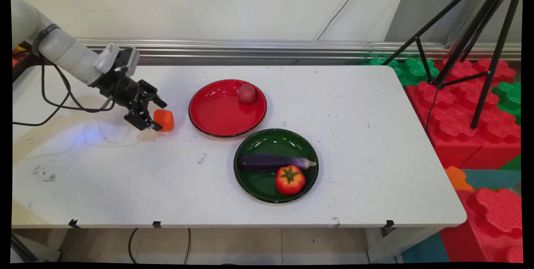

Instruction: Pick up the eggplant from the green plate

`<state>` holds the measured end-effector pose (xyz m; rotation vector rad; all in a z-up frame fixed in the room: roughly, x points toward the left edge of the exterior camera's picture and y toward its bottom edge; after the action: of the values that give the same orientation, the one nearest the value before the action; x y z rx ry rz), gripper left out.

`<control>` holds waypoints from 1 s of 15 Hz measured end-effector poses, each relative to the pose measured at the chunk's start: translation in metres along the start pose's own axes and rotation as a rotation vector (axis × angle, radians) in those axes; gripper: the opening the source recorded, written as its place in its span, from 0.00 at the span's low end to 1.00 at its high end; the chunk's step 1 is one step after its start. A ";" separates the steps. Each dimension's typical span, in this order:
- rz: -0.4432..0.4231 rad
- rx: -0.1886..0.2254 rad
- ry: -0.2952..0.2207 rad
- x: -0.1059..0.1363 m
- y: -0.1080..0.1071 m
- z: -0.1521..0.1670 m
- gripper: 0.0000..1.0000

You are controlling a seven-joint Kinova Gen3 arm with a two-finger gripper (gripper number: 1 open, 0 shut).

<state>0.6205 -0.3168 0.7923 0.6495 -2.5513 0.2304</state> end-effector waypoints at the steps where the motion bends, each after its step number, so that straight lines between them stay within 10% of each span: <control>1: 0.004 0.001 0.004 0.000 0.000 -0.004 1.00; 15: 0.031 -0.037 0.176 0.029 0.030 -0.081 1.00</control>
<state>0.6178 -0.2804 0.8756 0.5507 -2.3920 0.2399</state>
